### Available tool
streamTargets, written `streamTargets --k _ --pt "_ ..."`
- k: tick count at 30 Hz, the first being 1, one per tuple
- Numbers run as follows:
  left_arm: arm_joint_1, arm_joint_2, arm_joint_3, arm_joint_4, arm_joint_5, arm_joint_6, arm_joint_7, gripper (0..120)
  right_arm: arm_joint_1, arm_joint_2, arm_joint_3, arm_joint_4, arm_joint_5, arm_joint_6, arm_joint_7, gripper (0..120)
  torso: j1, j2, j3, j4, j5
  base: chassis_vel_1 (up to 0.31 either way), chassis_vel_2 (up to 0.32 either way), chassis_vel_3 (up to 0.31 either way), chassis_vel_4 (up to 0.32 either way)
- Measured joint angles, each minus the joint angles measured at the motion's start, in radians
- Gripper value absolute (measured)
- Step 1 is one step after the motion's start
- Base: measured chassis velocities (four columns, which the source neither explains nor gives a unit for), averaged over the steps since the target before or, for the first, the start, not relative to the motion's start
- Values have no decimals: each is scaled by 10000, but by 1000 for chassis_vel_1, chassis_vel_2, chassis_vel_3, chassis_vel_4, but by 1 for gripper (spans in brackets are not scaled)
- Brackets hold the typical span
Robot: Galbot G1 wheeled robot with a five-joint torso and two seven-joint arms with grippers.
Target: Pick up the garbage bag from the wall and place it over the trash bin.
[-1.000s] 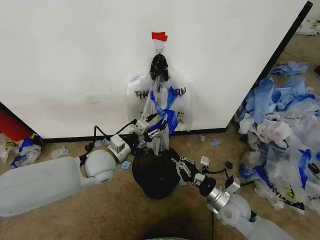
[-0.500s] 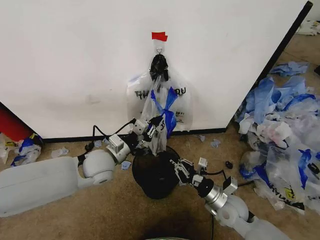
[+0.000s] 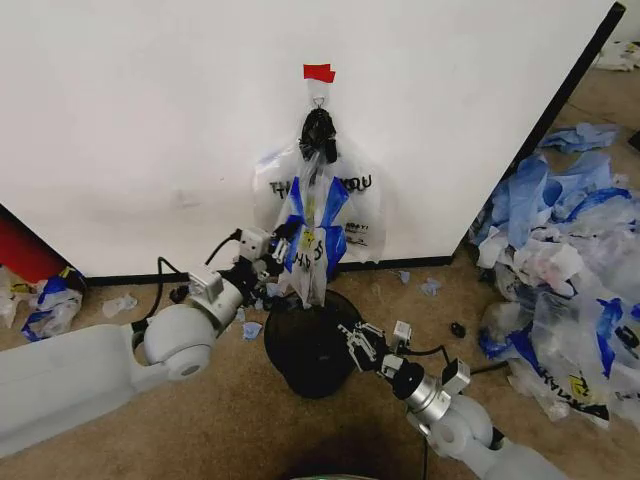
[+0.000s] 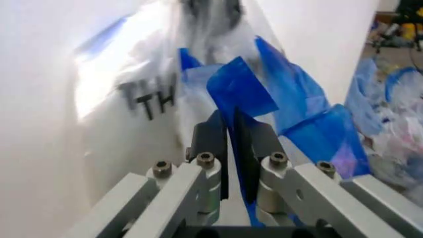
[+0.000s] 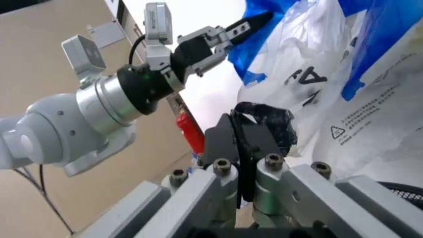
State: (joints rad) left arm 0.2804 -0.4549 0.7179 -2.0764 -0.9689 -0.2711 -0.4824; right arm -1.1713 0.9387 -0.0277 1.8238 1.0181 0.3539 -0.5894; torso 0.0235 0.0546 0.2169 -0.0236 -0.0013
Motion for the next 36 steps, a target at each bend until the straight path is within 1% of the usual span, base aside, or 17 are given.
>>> streamTargets --k 3,7,18,24,26,29,30,32,33,35,36 --pt "784 121 -885 -30 -14 1 1 8 4 -42 89 -38 -5 52 -90 0 0 0 0 0 1 0 0 0 0" --pt "1327 176 -1352 -60 15 -4 35 8 23 -23 148 -58 18 74 -93 0 0 0 0 0 0 0 0 0 0" --pt "1807 296 -1755 -157 14 -38 62 8 92 1 109 -55 13 84 -1 0 0 0 0 0 1 0 0 0 0" --pt "1918 344 -1923 -156 -14 -48 65 8 14 -153 385 -55 -453 272 39 0 0 0 0 0 1 0 0 0 0" --pt "1985 384 -2001 -188 -28 -48 68 8 -79 -330 629 -54 -726 354 16 10 0 0 0 0 3 0 0 0 0" --pt "2155 423 -2188 -231 -33 -48 69 8 -221 -636 934 -4 -975 427 -5 20 0 0 0 -1 1 0 0 0 0" --pt "2155 423 -2188 -231 -33 -48 69 8 -221 -636 934 -4 -975 427 -5 20 0 0 0 -1 1 0 0 0 0" --pt "2220 450 -2259 -256 -33 -48 69 8 -315 -807 1080 92 -1007 443 91 28 0 0 0 1 3 0 0 0 0" --pt "2238 459 -2289 -267 -33 -48 68 8 -365 -892 1179 128 -1040 486 159 33 0 0 0 0 -1 0 0 0 0" --pt "2253 481 -2358 -303 -59 -48 67 8 -412 -1017 1447 174 -1149 651 367 43 0 0 0 -1 3 0 0 0 0" --pt "2253 481 -2358 -303 -59 -48 67 8 -412 -1017 1447 174 -1149 651 367 43 0 0 0 -1 3 0 0 0 0"
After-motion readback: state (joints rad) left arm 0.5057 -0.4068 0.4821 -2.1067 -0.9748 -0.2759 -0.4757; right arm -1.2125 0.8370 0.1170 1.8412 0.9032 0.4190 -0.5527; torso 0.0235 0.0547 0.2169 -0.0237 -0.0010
